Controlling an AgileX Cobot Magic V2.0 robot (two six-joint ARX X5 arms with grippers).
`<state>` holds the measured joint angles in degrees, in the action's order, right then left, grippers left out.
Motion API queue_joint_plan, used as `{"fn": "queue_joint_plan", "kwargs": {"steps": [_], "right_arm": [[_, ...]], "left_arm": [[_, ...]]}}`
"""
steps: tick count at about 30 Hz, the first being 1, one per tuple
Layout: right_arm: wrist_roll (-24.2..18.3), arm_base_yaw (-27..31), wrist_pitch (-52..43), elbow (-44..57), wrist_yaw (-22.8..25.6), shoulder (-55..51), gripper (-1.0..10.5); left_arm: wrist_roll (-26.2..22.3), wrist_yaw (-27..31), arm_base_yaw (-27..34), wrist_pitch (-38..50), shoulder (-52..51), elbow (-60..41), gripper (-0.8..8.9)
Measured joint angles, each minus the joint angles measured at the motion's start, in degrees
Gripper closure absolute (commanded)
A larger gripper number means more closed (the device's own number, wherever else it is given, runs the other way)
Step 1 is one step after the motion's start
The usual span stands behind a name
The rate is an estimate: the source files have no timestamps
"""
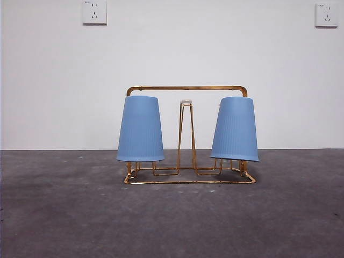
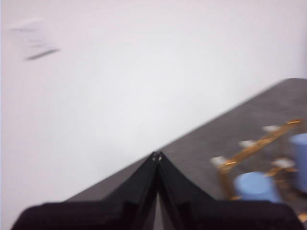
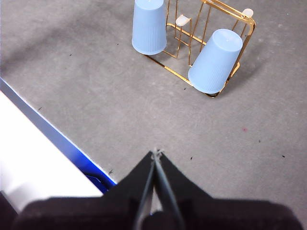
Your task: Pick up cup 1,put cup 1 in the cup rack,pick up cup 2,put cup 2 in the cup rack
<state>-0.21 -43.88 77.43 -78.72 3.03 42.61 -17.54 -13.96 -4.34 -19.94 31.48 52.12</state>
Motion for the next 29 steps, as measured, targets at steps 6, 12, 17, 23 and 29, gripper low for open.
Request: {"fn": "queue_joint_plan", "kwargs": {"steps": [6,12,17,23,29], "right_arm": [[0.0,0.0,0.0,0.0,0.0,0.0,9.4],[0.0,0.0,0.0,0.0,0.0,0.0,9.4],[0.0,0.0,0.0,0.0,0.0,0.0,9.4],[0.0,0.0,0.0,0.0,0.0,0.0,9.4],[0.0,0.0,0.0,0.0,0.0,0.0,9.4]], "left_arm": [[-0.5,0.7,5.3,6.8,-10.6,-15.8,8.17],[0.4,0.7,7.4,7.9,-19.6,-30.5,8.17],[3.3,0.7,7.7,8.2,-25.6,-39.7,8.17],[7.5,0.7,7.7,8.5,-31.1,-47.7,8.17],[10.7,0.7,7.7,8.9,-31.0,-50.6,8.17]]}}
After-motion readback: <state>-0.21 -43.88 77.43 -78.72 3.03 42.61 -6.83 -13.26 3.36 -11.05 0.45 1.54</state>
